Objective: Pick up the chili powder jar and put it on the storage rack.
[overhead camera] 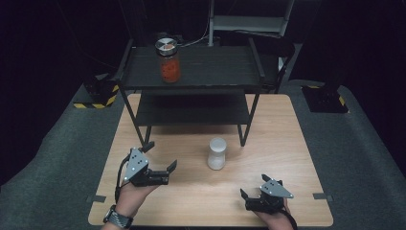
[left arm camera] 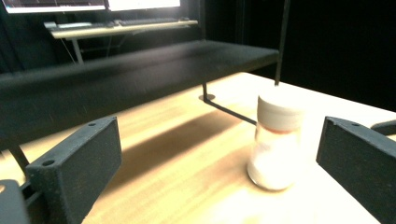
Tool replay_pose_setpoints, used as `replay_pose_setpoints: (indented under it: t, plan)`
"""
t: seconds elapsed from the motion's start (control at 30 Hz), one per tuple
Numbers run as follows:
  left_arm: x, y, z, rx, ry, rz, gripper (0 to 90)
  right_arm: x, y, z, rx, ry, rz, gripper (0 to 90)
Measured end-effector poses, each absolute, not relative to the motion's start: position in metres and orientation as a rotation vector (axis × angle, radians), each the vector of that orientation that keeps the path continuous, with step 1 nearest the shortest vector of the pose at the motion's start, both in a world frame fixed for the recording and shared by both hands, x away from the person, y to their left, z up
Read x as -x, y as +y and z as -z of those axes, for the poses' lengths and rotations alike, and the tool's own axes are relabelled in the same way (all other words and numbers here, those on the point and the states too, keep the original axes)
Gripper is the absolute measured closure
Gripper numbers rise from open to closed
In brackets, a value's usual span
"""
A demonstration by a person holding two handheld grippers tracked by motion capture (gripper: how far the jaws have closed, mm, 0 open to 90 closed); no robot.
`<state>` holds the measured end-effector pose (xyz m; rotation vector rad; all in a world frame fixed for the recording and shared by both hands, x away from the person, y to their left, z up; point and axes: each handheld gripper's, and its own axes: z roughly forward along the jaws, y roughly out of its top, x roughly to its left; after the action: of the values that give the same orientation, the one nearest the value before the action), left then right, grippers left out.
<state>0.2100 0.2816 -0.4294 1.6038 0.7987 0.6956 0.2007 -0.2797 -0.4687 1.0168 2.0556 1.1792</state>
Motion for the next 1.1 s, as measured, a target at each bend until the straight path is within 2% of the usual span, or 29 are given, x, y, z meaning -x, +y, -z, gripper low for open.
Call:
replay_pose_setpoints:
  t: [0.63, 0.9, 1.1]
  plan:
    - [-0.191, 0.285, 0.485, -1.69, 0.902, -0.683, 0.4, -0.199, -0.277, 0.469, -1.023, 2.046, -1.165, 1.9]
    - [-0.188, 0.288, 0.494, -1.737, 0.936, -0.667, 0.4, -0.197, -0.274, 0.469, -1.005, 2.043, -1.149, 1.9]
    - [-0.187, 0.285, 0.494, -1.773, 0.901, -0.693, 0.4, -0.197, -0.274, 0.469, -1.007, 2.039, -1.15, 1.9]
